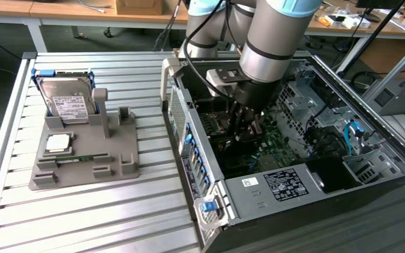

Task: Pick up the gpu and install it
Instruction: 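Insert the gpu into the slot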

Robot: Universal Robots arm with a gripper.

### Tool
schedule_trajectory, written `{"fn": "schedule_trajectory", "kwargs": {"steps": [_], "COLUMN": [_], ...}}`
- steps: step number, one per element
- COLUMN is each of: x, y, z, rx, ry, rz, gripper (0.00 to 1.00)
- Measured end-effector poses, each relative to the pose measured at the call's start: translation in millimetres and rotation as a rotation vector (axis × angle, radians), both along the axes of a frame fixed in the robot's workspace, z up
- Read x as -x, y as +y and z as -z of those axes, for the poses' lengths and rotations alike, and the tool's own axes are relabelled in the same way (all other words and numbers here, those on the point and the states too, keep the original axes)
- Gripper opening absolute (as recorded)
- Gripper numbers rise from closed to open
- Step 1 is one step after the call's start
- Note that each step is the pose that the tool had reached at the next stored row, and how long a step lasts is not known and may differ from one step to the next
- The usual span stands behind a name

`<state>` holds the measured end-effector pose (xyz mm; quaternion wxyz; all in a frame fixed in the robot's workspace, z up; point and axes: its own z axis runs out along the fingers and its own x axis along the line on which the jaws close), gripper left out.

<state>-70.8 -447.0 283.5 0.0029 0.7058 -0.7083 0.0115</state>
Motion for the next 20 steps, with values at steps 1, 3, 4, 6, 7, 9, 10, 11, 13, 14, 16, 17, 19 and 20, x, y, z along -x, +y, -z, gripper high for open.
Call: {"fn": "schedule_trajectory", "kwargs": {"steps": [1, 3, 4, 6, 7, 9, 10, 11, 13, 14, 16, 17, 19, 20], "x": [0.0, -0.1, -0.1, -0.2, -0.2, -4.0, -8.6, -13.2, -22.0, -26.6, -35.9, -45.6, -55.8, -59.9], "y": [0.6, 1.6, 2.0, 2.1, 2.1, 2.1, 2.1, 2.1, 2.1, 2.1, 2.1, 2.1, 2.1, 2.1], "z": [-2.0, -5.5, -6.8, -7.6, -7.6, -7.8, -7.6, -7.3, -6.4, -6.0, -5.3, -4.6, -3.9, -3.6], "rx": [0.0013, 0.0044, 0.006, 0.0075, 0.0091, 0.0121, 0.0119, 0.0119, 0.0118, 0.0118, 0.0117, 0.0119, 0.012, 0.012], "ry": [-0.0001, -0.0001, -0.0001, -0.0002, -0.0003, 0.0029, 0.007, 0.0111, 0.019, 0.0232, 0.0313, 0.0396, 0.0479, 0.0514], "rz": [0.0, 0.0, 0.0, -0.001, -0.001, -0.002, -0.003, -0.003, -0.003, -0.003, -0.003, -0.003, -0.003, -0.003], "gripper": [0.35, 0.33, 0.27, 0.2, 0.2, 0.11, 0.11, 0.11, 0.11, 0.11, 0.11, 0.11, 0.11, 0.11]}}
